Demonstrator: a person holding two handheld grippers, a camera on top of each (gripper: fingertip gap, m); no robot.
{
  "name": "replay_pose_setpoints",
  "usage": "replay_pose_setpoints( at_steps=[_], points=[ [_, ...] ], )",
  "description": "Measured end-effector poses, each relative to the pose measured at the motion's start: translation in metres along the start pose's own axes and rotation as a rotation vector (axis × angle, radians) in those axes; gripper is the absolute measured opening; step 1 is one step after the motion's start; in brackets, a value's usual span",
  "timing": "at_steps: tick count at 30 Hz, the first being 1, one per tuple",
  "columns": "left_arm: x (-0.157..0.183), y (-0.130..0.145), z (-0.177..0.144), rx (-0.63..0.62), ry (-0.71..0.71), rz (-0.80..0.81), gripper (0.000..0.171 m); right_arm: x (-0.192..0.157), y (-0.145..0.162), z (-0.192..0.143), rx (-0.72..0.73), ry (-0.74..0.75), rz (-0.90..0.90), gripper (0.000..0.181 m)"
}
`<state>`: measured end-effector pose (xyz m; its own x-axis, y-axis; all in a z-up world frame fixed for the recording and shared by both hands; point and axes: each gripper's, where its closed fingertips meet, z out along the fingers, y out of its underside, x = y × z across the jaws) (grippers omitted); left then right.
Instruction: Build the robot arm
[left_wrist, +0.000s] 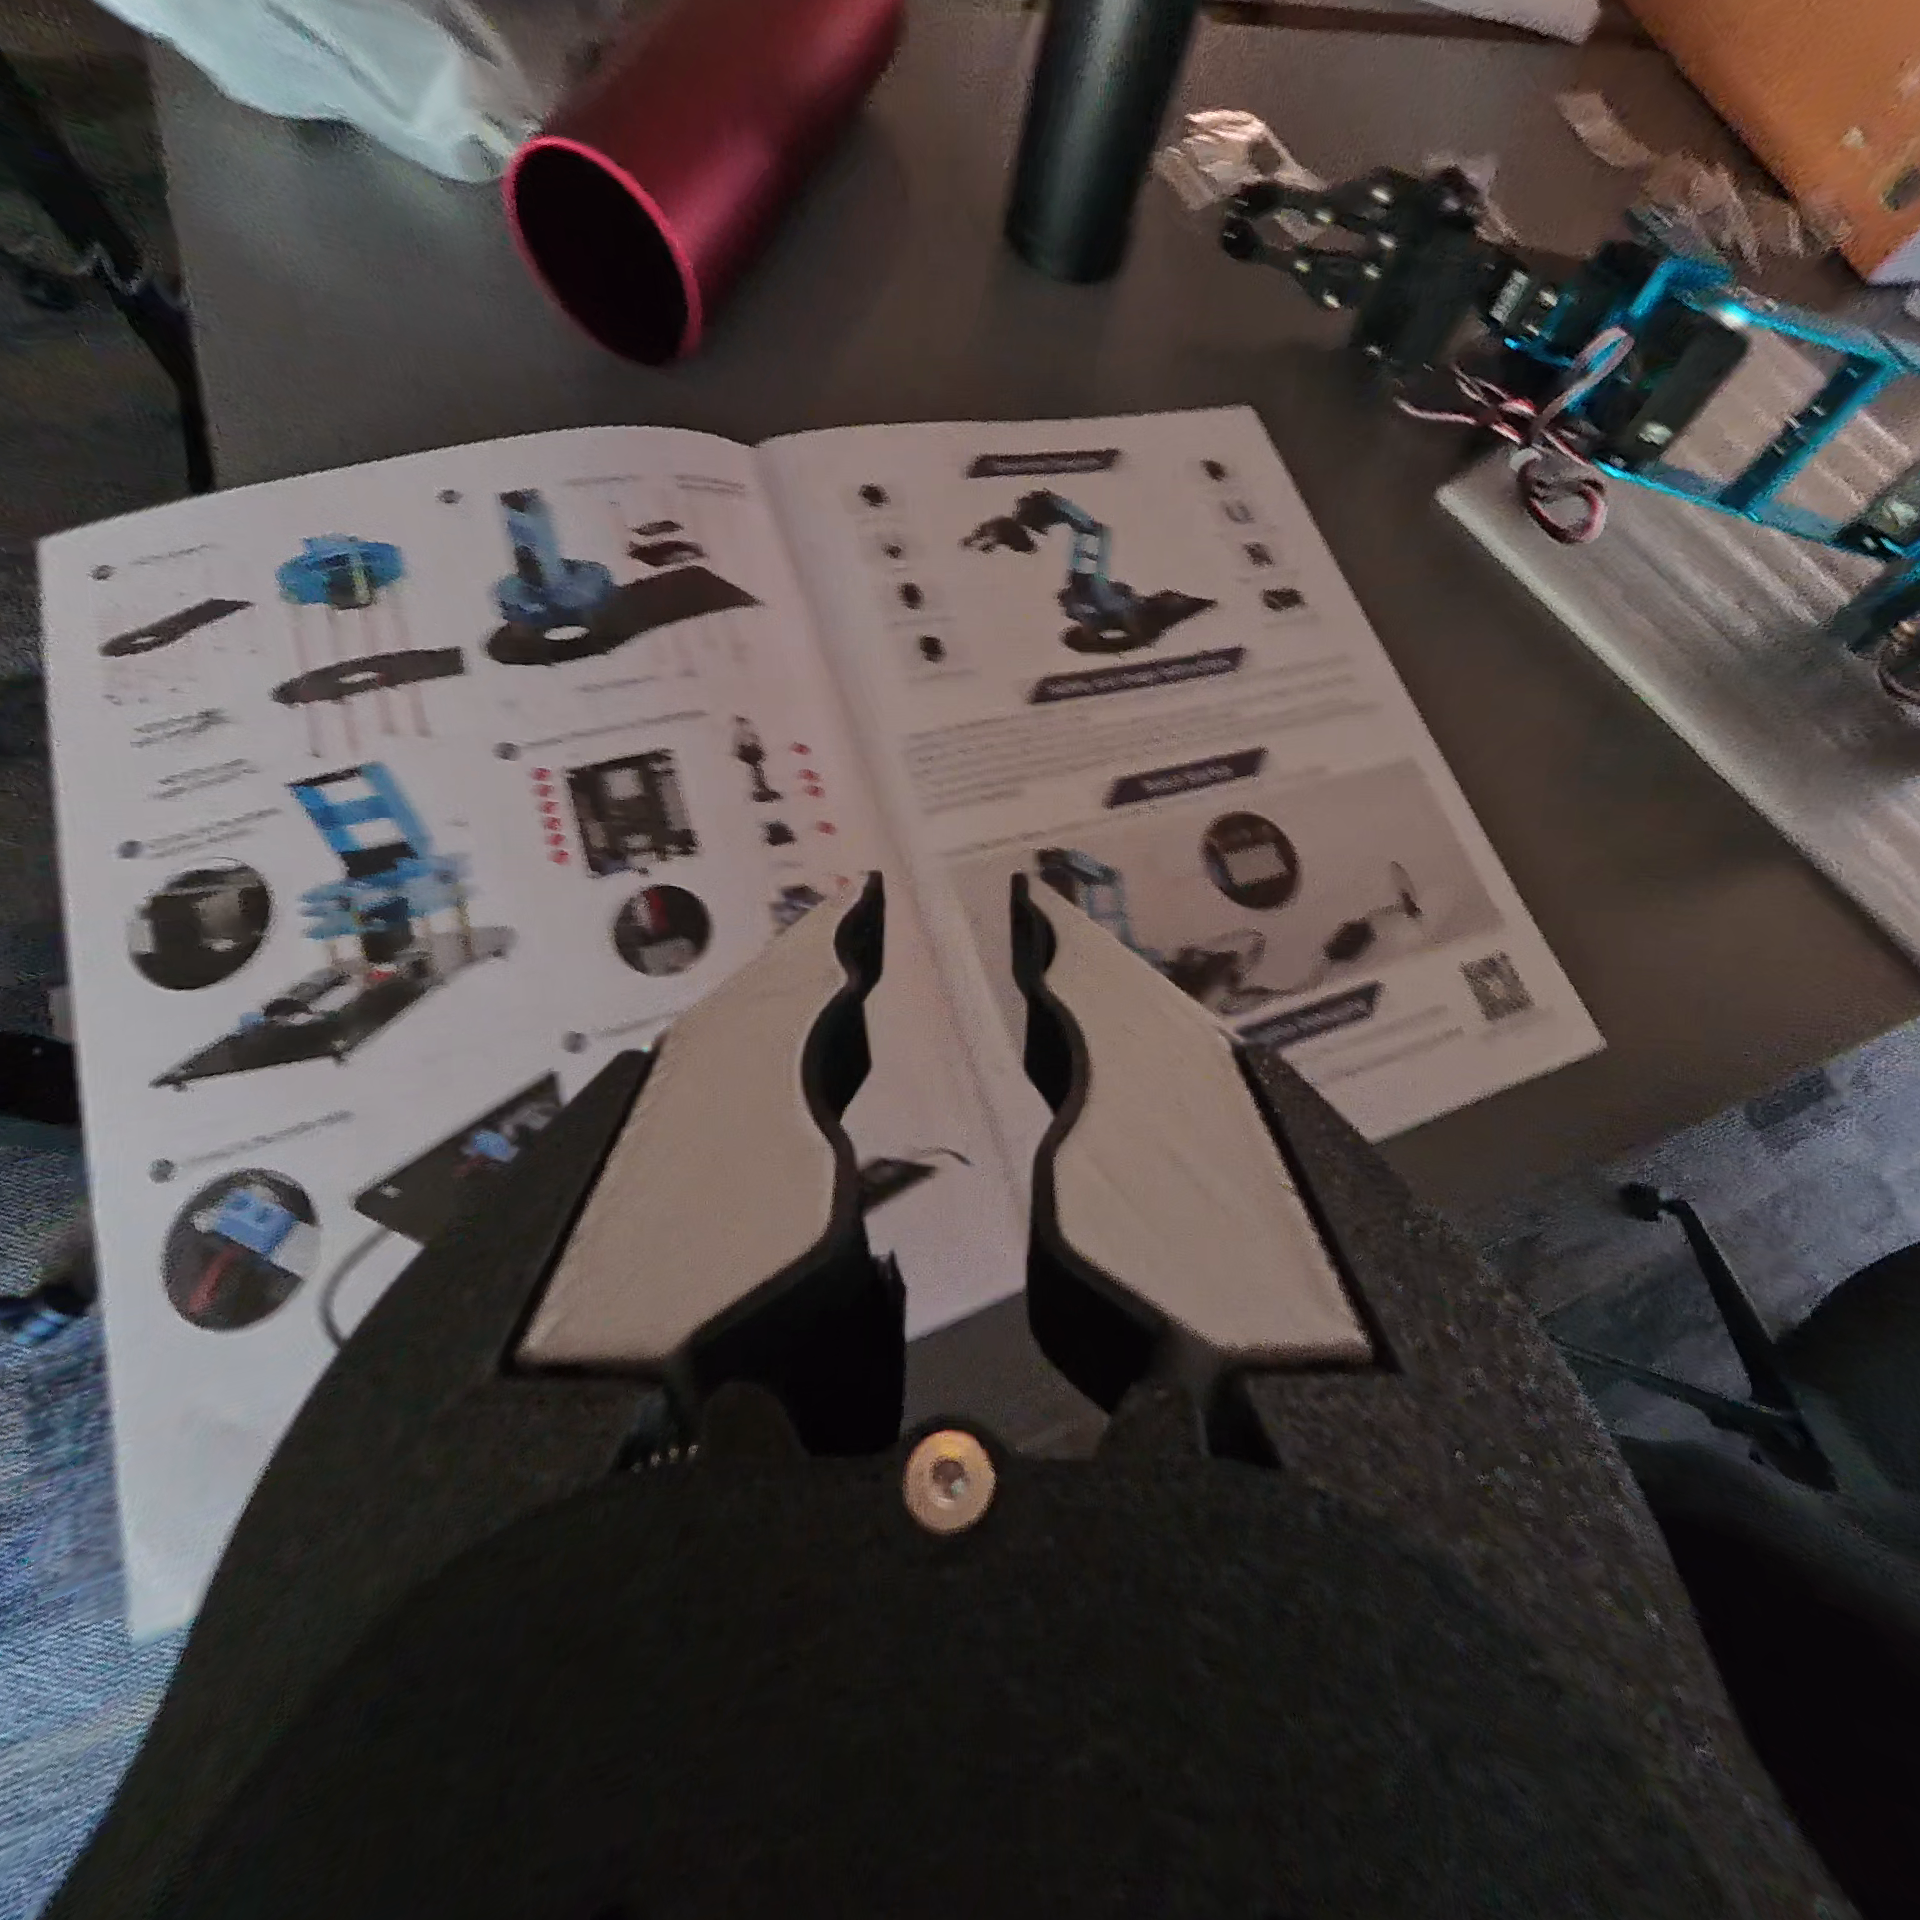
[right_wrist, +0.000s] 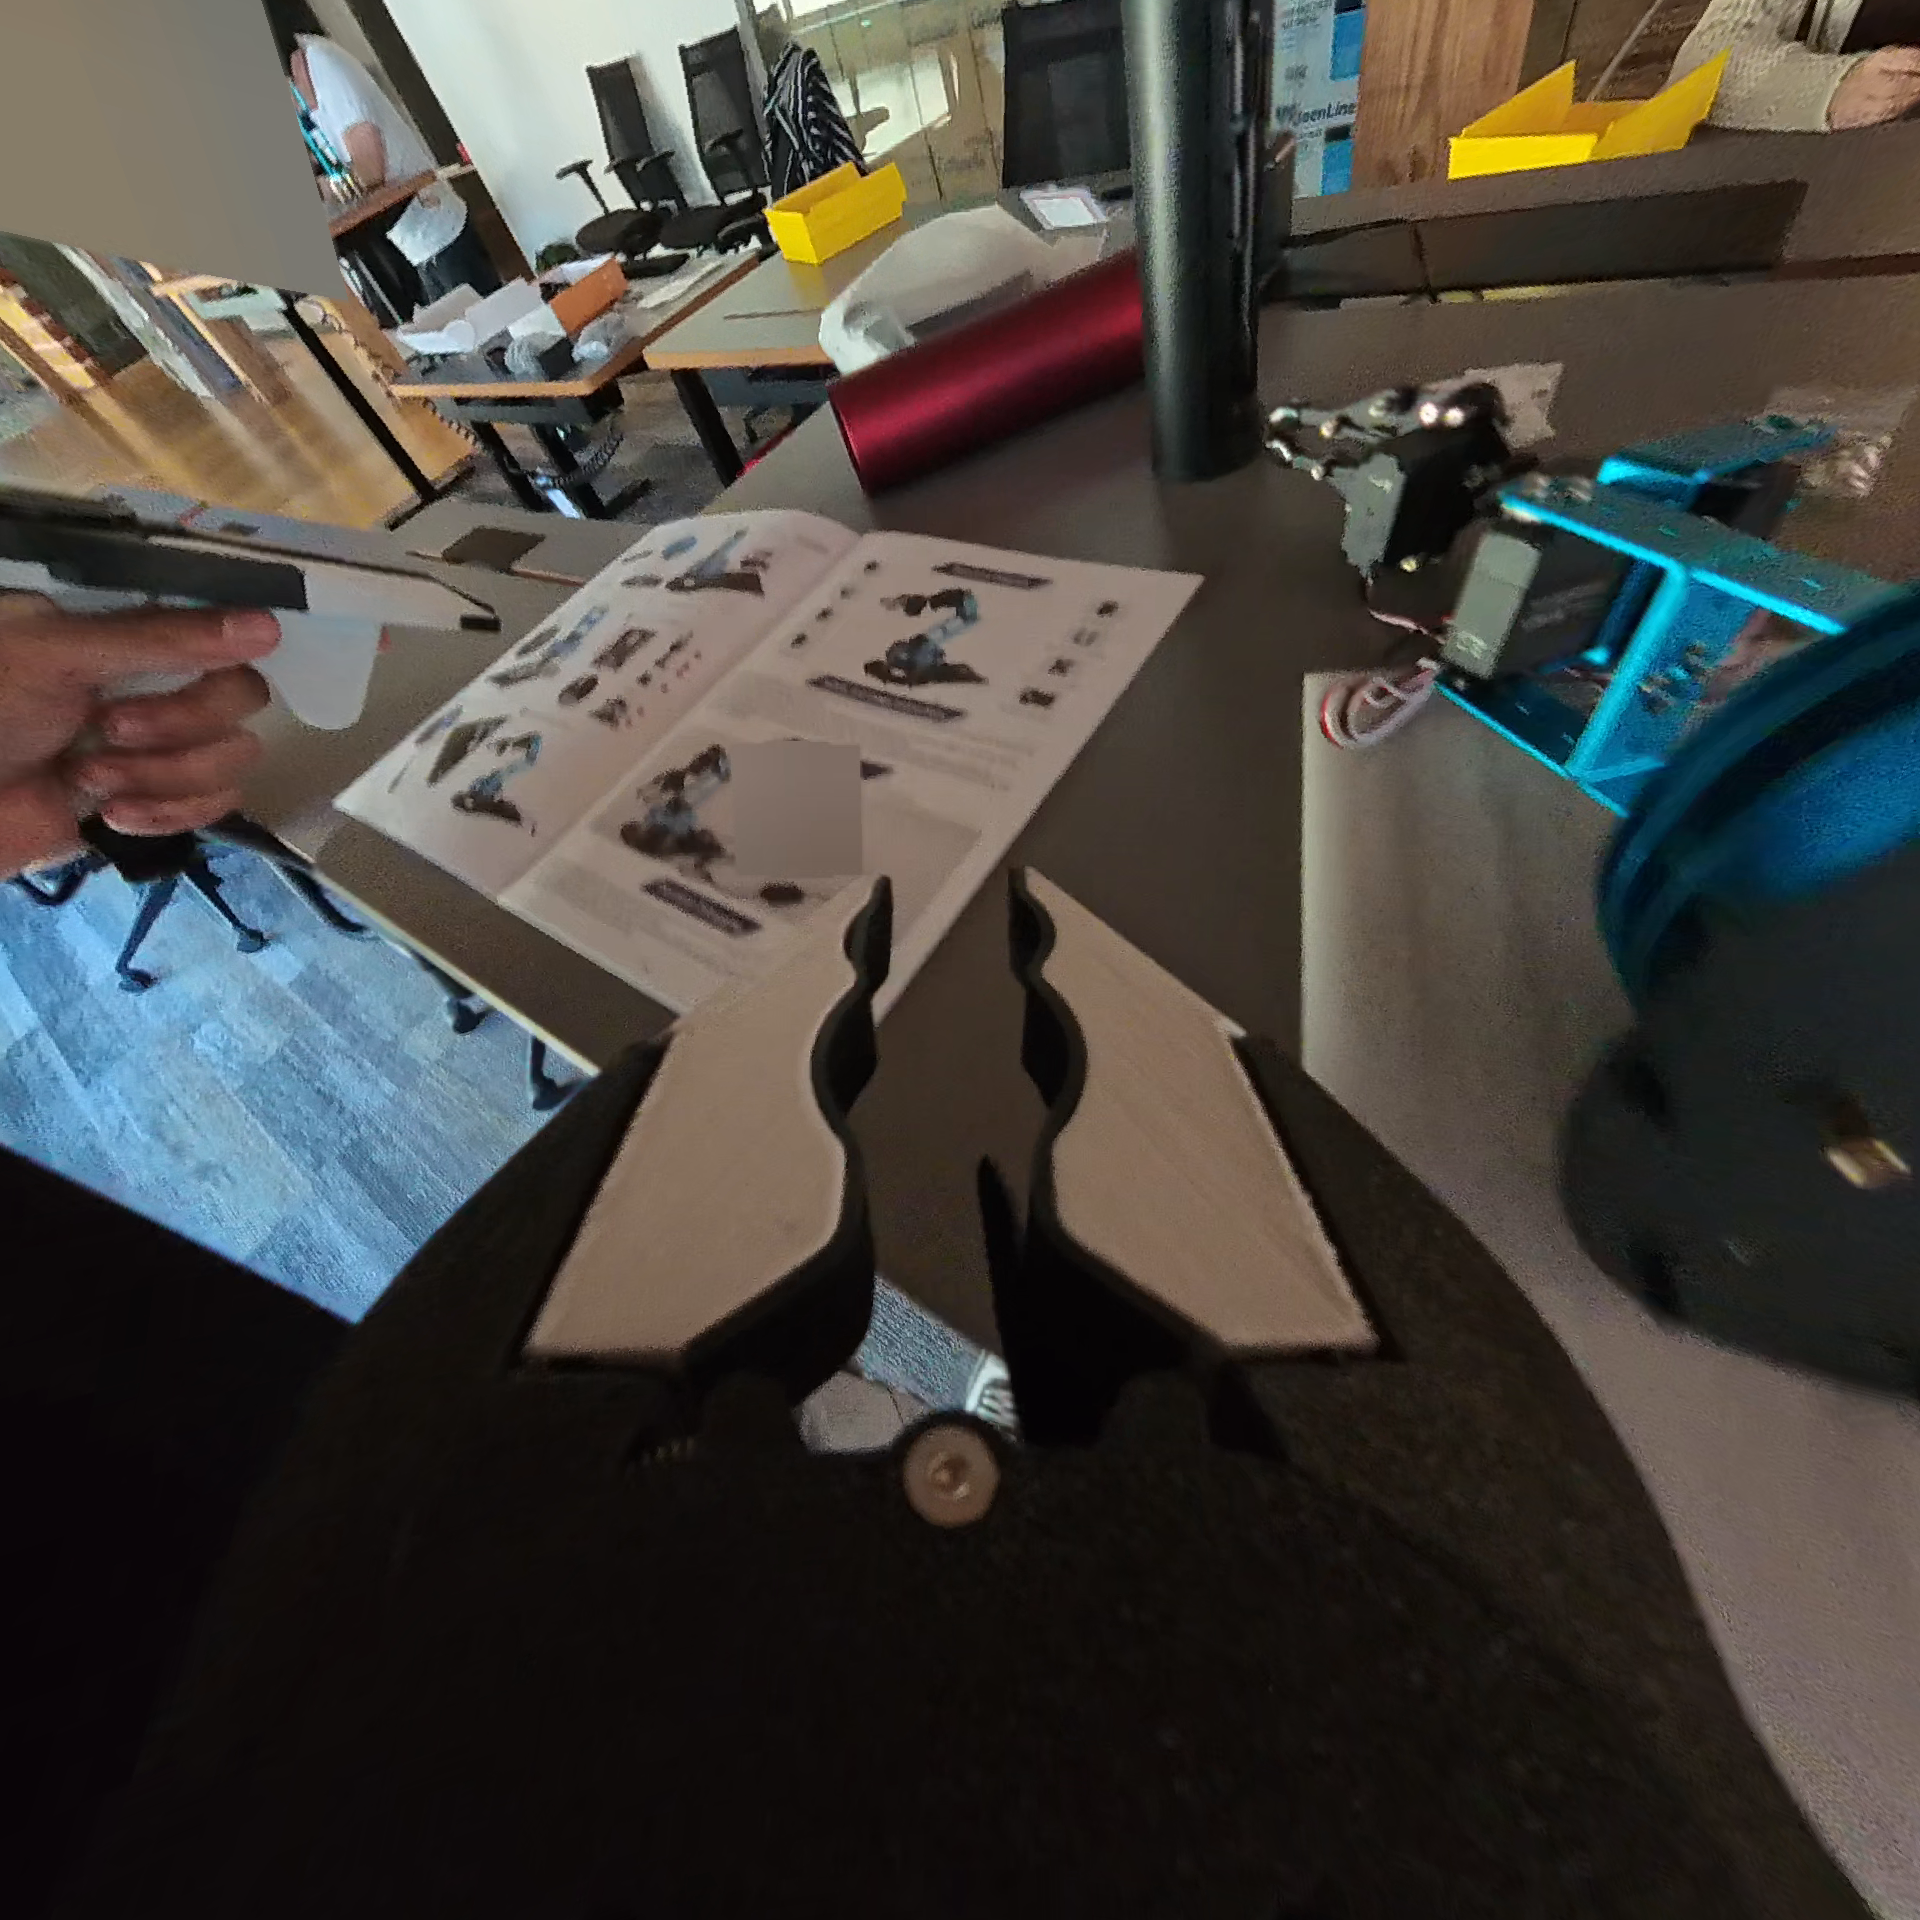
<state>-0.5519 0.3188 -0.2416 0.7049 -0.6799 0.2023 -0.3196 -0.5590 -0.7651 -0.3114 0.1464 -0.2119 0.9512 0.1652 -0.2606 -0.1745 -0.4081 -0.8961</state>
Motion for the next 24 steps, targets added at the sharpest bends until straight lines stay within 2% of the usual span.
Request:
replay_pose_setpoints(
  at_steps=[5,10,17,24],
  points=[
    [-0.053,-0.009,0.025,-0.036,0.004,0.0,0.023,-0.015,-0.013,0.063,-0.064,-0.022,0.011,0.021],
    [-0.091,-0.018,0.044,-0.054,0.026,-0.021,0.023,-0.024,-0.016,0.103,-0.125,-0.035,0.026,0.022],
    [-0.096,-0.022,0.061,-0.076,0.123,-0.052,0.023,-0.026,-0.018,0.13,-0.176,-0.029,0.027,0.022],
    [-0.094,-0.026,0.071,-0.077,0.158,-0.069,0.023,-0.02,-0.02,0.142,-0.197,-0.022,0.026,0.022]
  ],
)
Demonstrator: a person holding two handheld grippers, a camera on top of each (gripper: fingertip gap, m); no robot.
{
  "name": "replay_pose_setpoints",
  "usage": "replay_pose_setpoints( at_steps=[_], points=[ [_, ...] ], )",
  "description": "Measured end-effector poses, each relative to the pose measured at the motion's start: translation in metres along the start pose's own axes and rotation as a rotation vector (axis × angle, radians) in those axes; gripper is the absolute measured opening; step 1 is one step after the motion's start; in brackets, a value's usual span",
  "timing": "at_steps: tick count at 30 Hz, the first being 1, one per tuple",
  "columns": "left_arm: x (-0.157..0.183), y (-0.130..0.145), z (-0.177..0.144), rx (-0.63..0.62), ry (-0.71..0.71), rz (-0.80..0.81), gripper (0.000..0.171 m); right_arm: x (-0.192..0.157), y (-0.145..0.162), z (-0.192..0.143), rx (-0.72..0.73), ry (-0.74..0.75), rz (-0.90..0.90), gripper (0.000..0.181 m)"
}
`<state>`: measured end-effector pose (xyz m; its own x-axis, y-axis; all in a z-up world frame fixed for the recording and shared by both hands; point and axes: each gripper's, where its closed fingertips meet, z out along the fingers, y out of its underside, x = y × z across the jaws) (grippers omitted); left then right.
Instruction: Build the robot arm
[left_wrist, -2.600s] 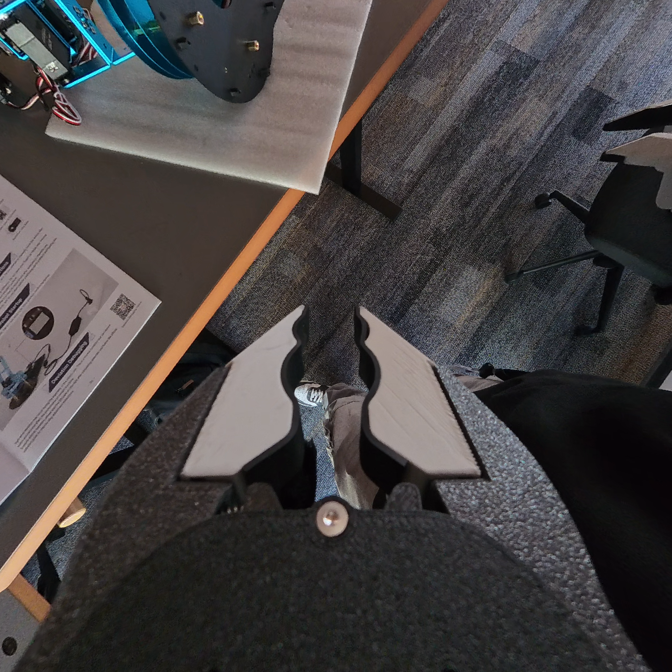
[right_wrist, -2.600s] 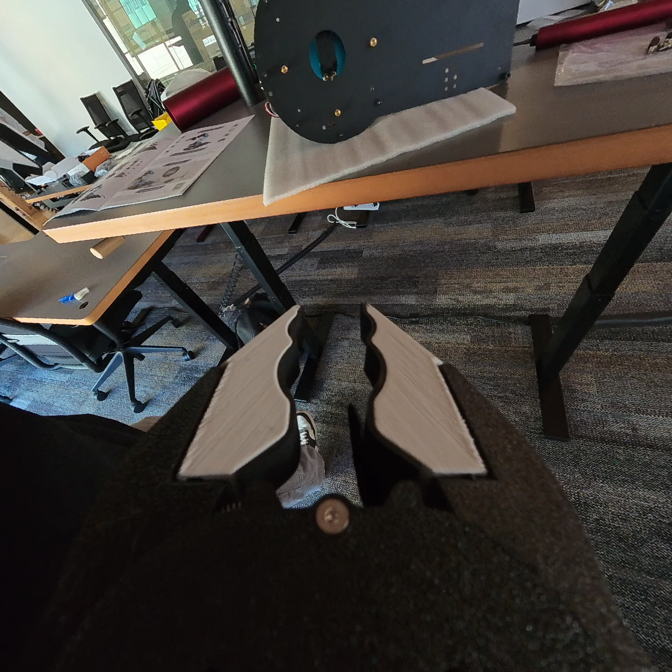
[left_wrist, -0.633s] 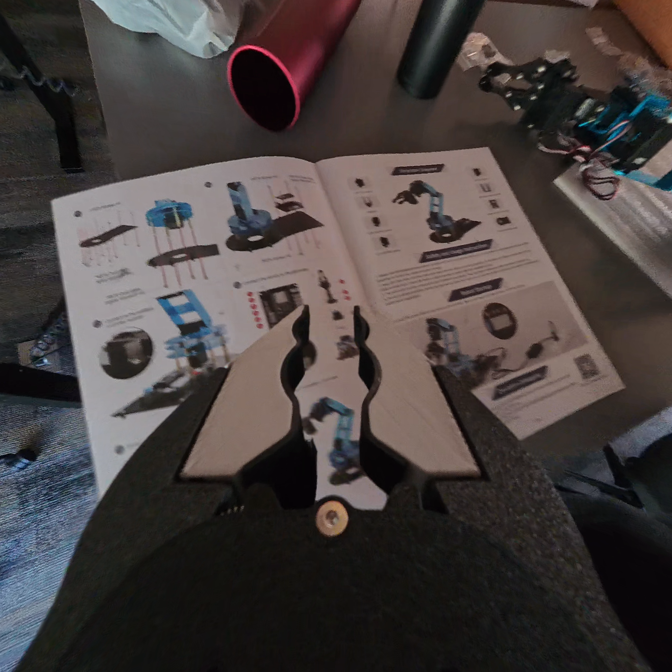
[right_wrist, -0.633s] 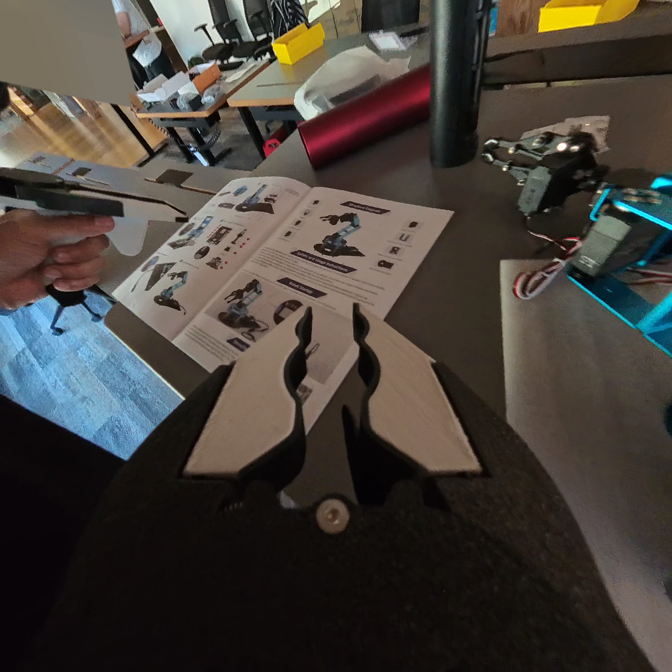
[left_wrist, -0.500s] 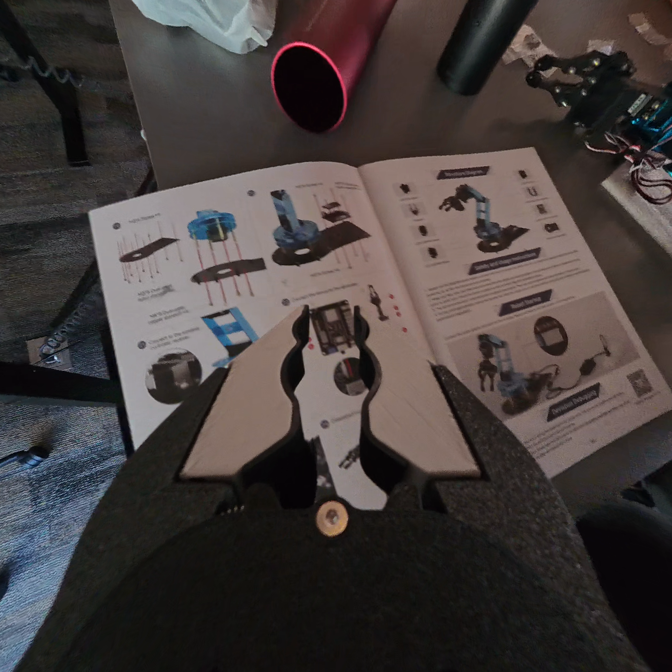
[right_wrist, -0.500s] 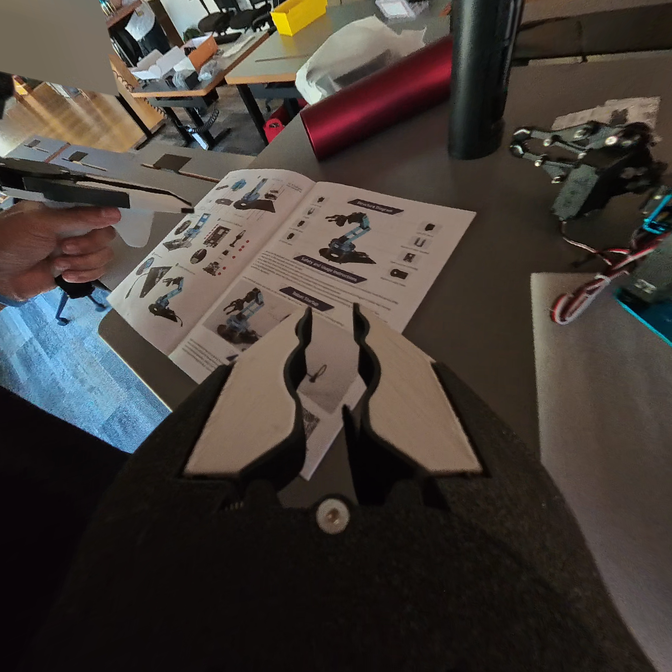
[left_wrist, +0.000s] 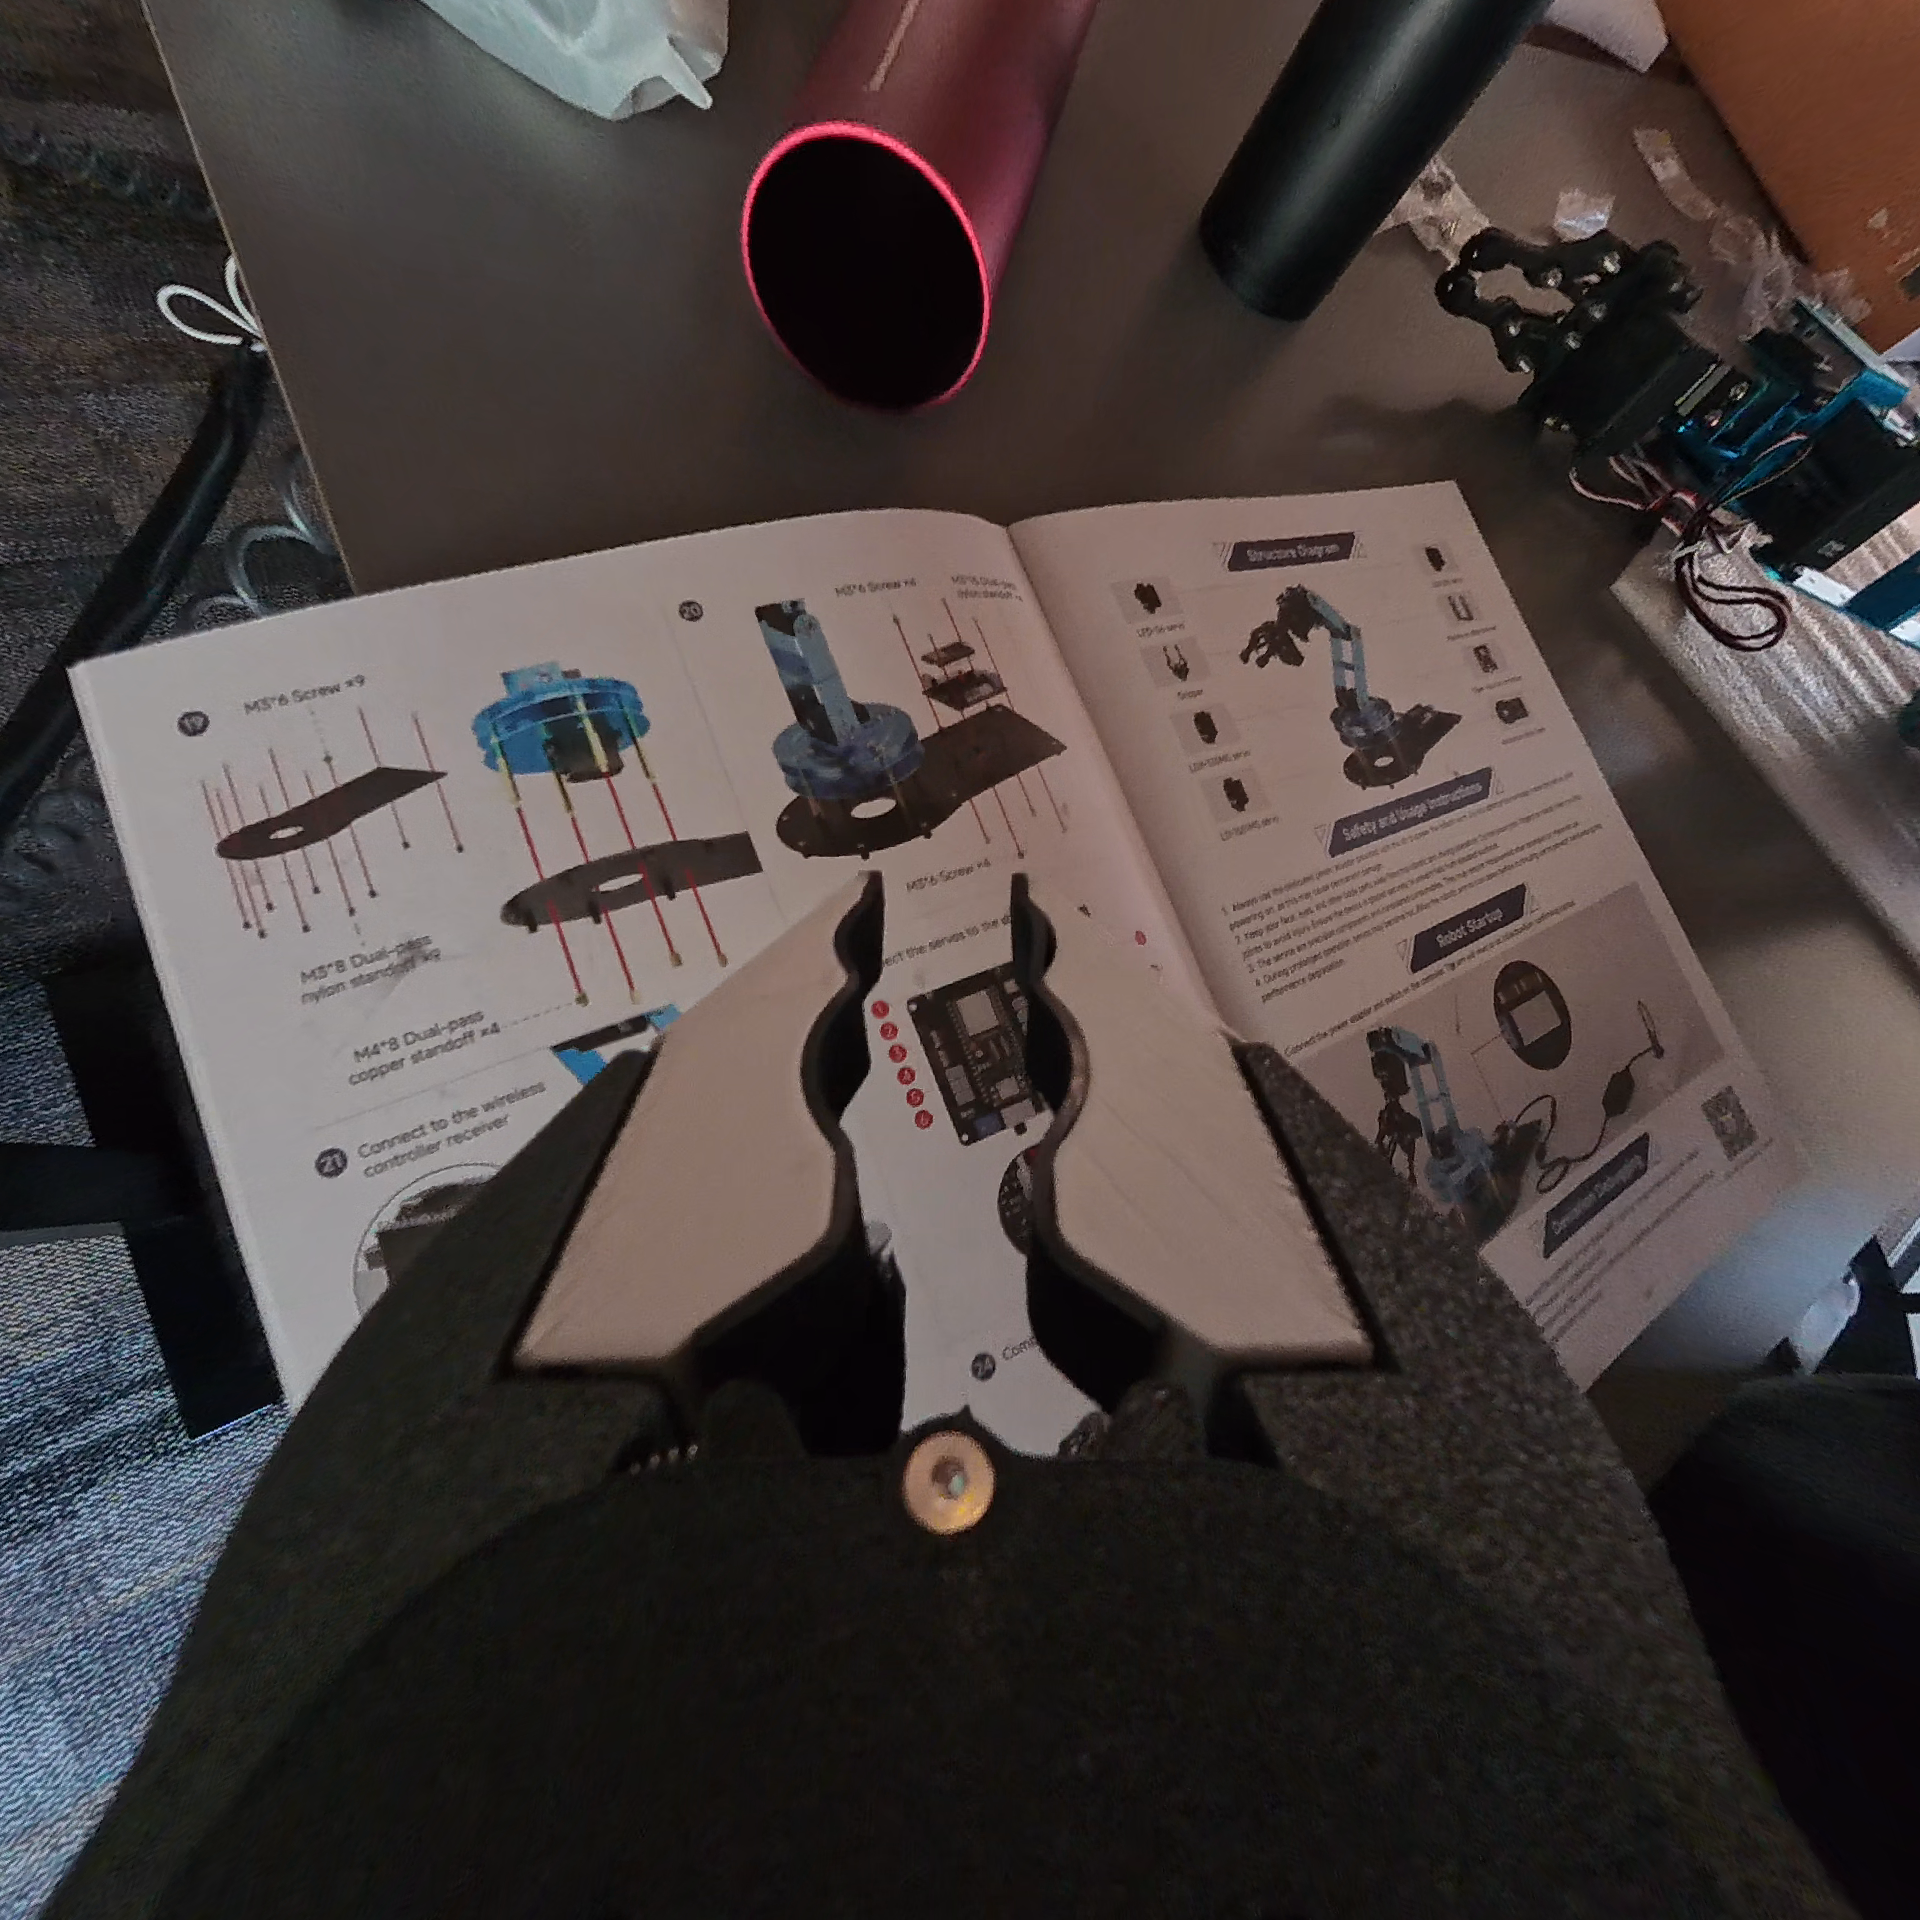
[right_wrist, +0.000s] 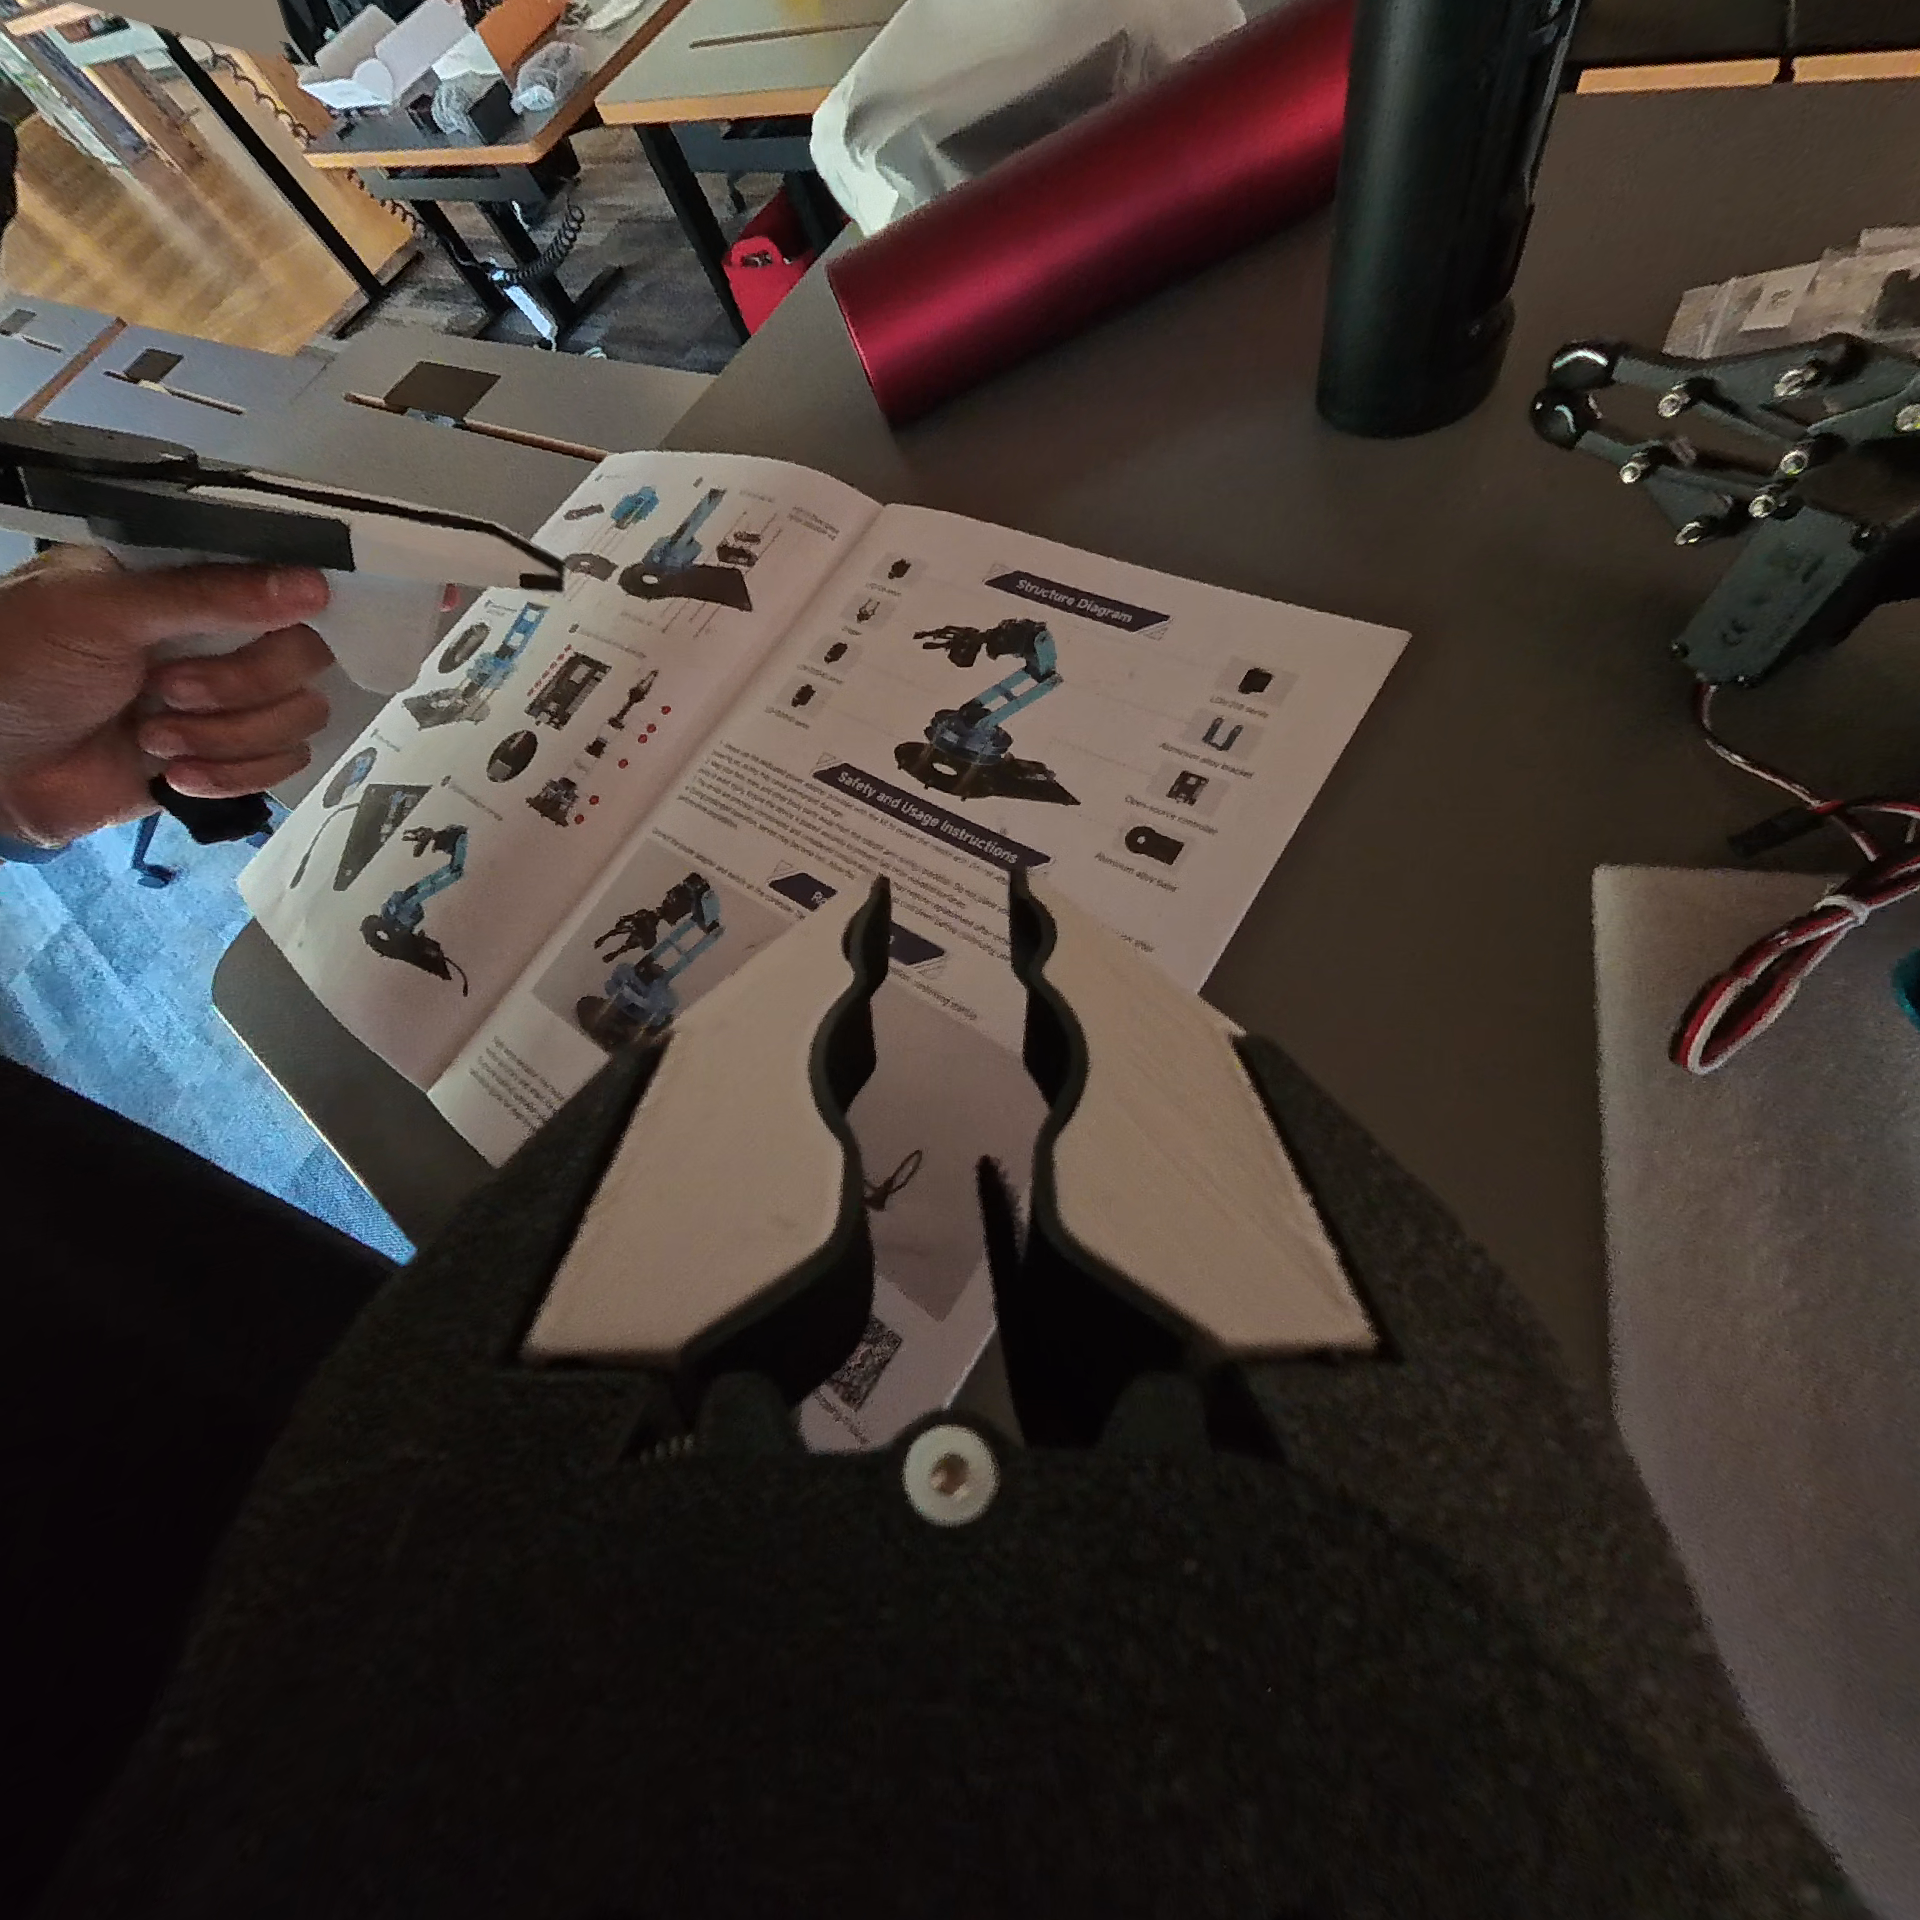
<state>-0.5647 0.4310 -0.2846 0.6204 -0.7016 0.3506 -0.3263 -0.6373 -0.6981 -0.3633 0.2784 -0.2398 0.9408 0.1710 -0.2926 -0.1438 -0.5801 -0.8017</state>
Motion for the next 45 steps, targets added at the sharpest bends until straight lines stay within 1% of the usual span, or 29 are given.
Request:
replay_pose_setpoints(
  at_steps=[11,23,31,35,38,42,45],
  points=[
    [0.005,-0.004,0.007,-0.008,0.022,-0.007,0.023,0.01,-0.001,0.001,-0.013,0.013,0.006,0.022],
    [-0.015,-0.012,0.003,0.001,-0.005,-0.013,0.023,0.008,-0.004,0.011,-0.028,0.011,-0.008,0.022],
    [-0.015,-0.015,0.004,-0.001,-0.01,-0.003,0.023,0.007,-0.005,0.011,-0.024,0.011,-0.01,0.022],
    [-0.01,-0.016,0.002,0.003,-0.014,0.01,0.023,0.007,-0.003,0.004,-0.015,0.011,-0.015,0.022],
    [-0.001,-0.018,-0.001,0.013,-0.021,0.025,0.023,0.007,0.0,-0.008,0.002,0.014,-0.024,0.022],
    [0.023,-0.017,-0.007,0.028,-0.022,0.051,0.023,0.009,0.007,-0.032,0.041,0.025,-0.036,0.022],
    [0.051,-0.011,-0.014,0.041,-0.024,0.077,0.023,0.01,0.016,-0.056,0.082,0.021,-0.031,0.022]
  ],
)
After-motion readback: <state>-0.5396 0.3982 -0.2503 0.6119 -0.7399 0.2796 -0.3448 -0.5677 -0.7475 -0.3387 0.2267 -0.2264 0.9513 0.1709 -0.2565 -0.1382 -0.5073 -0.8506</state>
